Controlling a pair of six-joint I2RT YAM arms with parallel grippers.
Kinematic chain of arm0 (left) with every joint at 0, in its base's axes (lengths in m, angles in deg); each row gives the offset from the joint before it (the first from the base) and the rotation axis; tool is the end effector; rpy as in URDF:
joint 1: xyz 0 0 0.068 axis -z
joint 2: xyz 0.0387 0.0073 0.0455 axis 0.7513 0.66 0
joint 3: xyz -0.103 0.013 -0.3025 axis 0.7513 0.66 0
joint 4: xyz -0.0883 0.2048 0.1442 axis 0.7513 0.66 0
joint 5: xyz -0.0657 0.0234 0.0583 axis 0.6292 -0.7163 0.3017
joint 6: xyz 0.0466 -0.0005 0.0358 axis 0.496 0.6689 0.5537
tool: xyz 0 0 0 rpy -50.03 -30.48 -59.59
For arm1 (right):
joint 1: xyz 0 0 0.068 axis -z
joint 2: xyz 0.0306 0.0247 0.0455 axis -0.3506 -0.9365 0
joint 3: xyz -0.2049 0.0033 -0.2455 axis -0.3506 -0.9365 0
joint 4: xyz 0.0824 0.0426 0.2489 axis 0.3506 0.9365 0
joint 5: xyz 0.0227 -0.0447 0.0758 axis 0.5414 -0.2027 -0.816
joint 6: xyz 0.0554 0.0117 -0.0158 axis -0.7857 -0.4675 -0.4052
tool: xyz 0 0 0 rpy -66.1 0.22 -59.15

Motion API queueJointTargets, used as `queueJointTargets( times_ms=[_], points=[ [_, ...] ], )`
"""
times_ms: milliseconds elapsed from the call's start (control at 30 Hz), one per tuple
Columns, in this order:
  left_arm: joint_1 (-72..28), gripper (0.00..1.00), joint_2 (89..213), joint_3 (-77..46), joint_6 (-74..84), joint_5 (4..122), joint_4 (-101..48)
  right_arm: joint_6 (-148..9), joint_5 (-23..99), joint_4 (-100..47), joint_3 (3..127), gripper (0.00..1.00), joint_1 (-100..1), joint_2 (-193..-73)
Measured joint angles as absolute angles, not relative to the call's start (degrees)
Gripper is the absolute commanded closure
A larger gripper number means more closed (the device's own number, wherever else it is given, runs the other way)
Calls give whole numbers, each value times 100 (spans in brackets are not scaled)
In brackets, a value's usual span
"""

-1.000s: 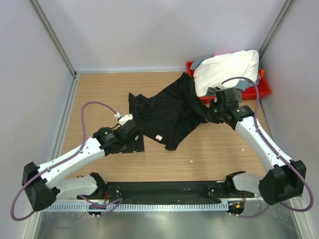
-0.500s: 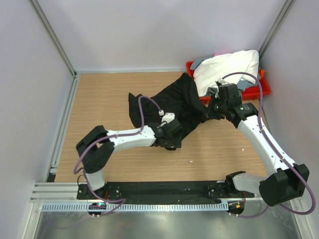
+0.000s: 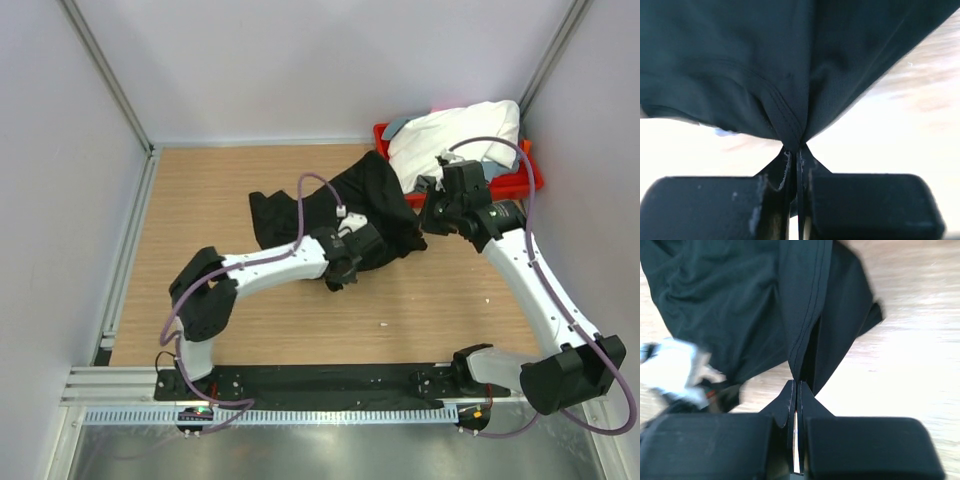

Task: Fold and stack the t-shirts
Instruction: Flatten the tshirt out

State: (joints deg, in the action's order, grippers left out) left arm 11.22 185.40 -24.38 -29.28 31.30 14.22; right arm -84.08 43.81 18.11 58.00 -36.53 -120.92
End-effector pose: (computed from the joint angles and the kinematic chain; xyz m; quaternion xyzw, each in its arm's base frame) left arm 0.2232 -0.3519 0.2353 0.0815 0.9584 -0.0315 0.2718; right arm 0.2302 0.0673 0.3797 0.0358 0.9255 0.1330 0.3529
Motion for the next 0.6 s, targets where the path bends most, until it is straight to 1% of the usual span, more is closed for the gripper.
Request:
queueJointTargets(
  times_ms=[33, 100, 133, 167, 200, 233, 300, 333, 367, 400, 433, 500, 567, 600],
  points=[
    [1089, 93, 18419, -2724, -2799, 3110, 1888, -8397, 4446, 1894, 5940, 99, -3653, -12092],
    [989, 85, 18133, -3349, -2532, 3106, 2543, -8377, 4586, 2019, 6246, 99, -3653, -12094],
    [892, 78, 17936, -3721, -2388, 3108, 2860, -8366, 4660, 2076, 6421, 99, -3653, -12094],
    [750, 75, 17709, -4081, -2226, 3163, 3155, -8362, 4741, 2130, 6602, 99, -3653, -12094],
    [530, 70, 17407, -4383, -2060, 3302, 3352, -8357, 4824, 2148, 6753, 99, -3653, -12094],
    [315, 59, 17171, -4507, -1979, 3418, 3444, -8353, 4910, 2163, 6888, 99, -3651, -12096],
    [-544, 51, 16553, -4481, -1688, 3914, 3553, -8327, 5050, 2198, 7127, 99, -3645, -12151],
    [-1099, 34, 16325, -4385, -1559, 4142, 3614, -8316, 5084, 2220, 7247, 99, -3642, -12231],
    [-1630, 23, 16234, -4252, -1415, 4279, 3662, -8298, 5100, 2220, 7352, 99, -3642, -12343],
    [-2128, 19, 16240, -4149, -1315, 4310, 3783, -8292, 5098, 2218, 7435, 99, -3640, -12478],
    [-2493, 18, 16334, -4064, -1253, 4321, 3936, -8276, 5089, 2218, 7518, 99, -3629, -12675],
    [-2832, 18, 16686, -3858, -1159, 4341, 4178, -8255, 5060, 2213, 7581, 99, -3616, -13031],
    [-2847, 19, 17060, -3404, -1164, 4437, 4130, -8235, 5036, 2227, 7575, 99, -3614, -13403],
    [-2786, 21, 17152, -3089, -1186, 4520, 4141, -8220, 5036, 2227, 7553, 99, -3612, -13552]
  ],
)
